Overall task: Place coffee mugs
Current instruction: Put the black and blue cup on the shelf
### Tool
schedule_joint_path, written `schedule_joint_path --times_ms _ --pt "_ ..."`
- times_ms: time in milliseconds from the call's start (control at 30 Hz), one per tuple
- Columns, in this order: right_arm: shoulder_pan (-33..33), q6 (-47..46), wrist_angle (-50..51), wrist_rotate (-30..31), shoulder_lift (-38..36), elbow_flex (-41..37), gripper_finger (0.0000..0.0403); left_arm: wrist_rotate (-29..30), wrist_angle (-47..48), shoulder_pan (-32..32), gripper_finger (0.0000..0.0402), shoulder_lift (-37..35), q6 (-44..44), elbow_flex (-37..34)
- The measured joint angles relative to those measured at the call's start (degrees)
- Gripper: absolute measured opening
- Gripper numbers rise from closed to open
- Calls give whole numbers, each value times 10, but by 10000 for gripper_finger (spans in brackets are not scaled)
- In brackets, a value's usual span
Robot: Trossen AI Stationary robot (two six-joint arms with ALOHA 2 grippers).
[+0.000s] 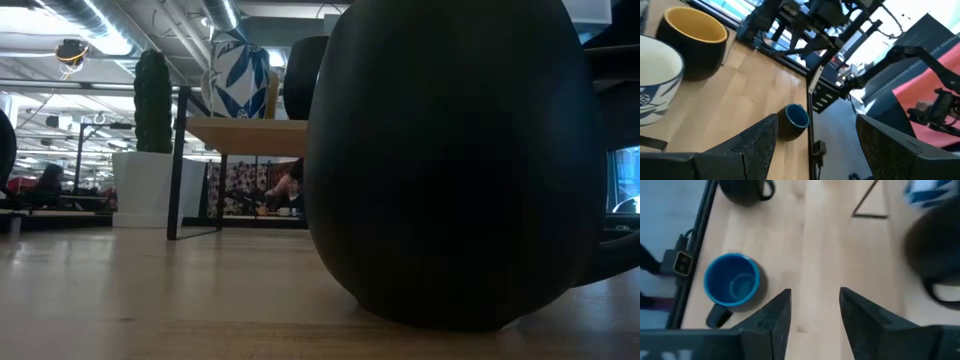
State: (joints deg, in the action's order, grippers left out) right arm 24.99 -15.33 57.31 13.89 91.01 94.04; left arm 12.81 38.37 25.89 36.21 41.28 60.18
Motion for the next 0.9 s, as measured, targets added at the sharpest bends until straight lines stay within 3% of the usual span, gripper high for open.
schedule_joint_path --times_ms 333,567,733,900 --pt "55 -74 -14 -15 53 0 145 -16 2 0 263 0 -33 0" --pt "88 -201 23 6 92 0 145 -16 2 0 263 0 -27 0" --pt "102 -213 13 -16 132 0 145 -16 2 0 263 0 -24 0" --pt "98 -214 -15 8 150 0 145 -16 2 0 263 0 -25 0"
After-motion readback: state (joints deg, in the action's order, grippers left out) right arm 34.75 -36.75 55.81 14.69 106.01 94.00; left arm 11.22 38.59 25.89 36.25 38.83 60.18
